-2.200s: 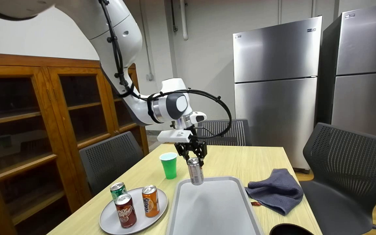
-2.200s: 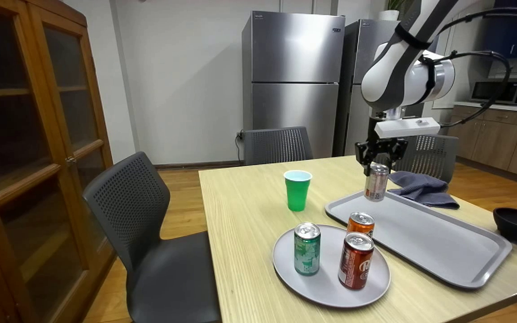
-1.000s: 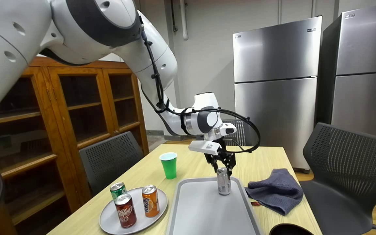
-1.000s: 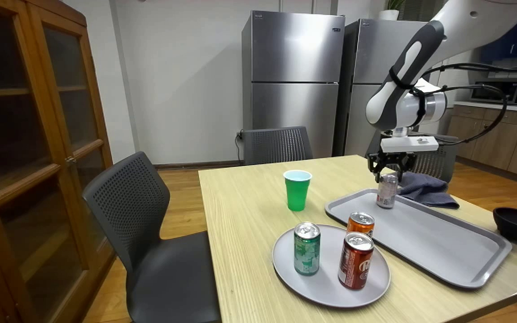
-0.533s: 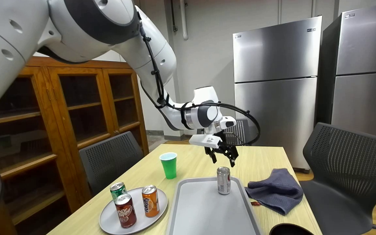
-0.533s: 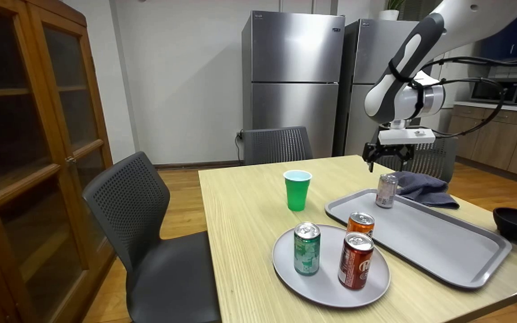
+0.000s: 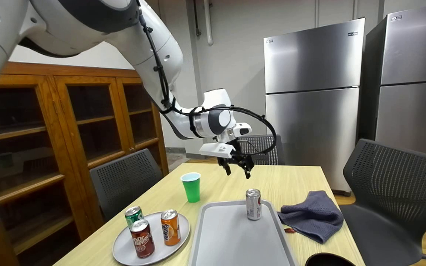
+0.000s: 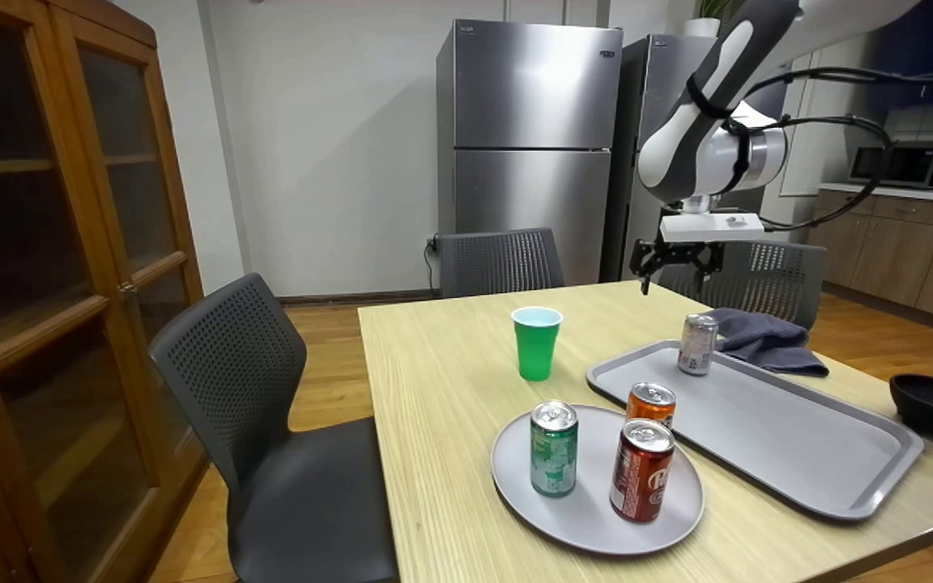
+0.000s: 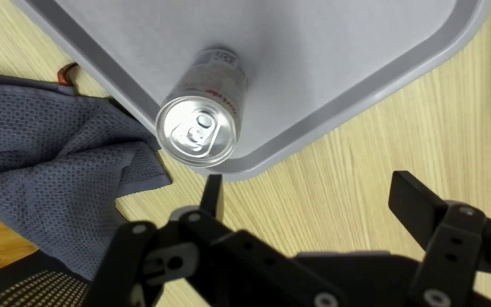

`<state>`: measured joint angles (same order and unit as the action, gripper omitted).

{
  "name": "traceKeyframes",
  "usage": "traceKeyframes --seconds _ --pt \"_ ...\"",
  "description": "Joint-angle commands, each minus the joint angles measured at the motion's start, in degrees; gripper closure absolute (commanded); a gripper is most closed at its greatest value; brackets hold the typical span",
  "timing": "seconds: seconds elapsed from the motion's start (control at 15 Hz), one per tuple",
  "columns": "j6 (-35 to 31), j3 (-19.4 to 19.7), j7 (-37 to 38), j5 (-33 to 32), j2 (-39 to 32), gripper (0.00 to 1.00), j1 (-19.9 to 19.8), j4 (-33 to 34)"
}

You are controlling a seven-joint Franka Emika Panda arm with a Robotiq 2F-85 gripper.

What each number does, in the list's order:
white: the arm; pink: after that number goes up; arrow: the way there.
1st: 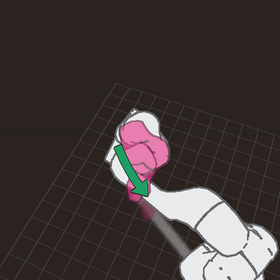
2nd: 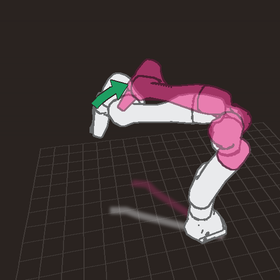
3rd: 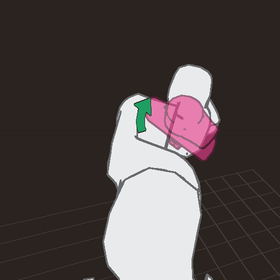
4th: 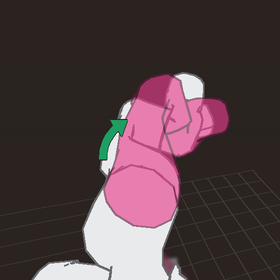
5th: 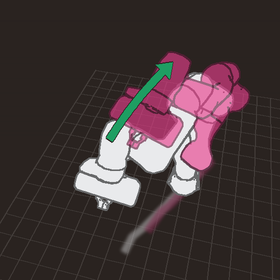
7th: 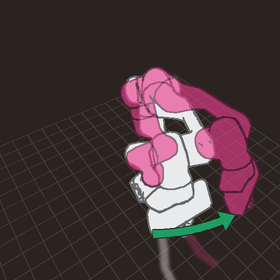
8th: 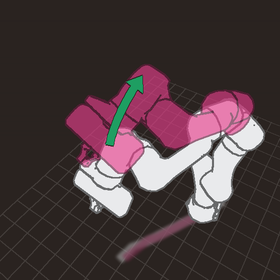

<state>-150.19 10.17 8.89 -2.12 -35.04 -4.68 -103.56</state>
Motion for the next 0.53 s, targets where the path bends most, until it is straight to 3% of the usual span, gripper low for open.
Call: traceKeyframes --seconds 0.0,0.47 --pt "-1.69 0.29 3.07 -1.06 6.22 0.00 3.56 -7.38" --pt "-4.17 -1.62 5.18 -0.48 13.31 0.00 7.87 -18.77"
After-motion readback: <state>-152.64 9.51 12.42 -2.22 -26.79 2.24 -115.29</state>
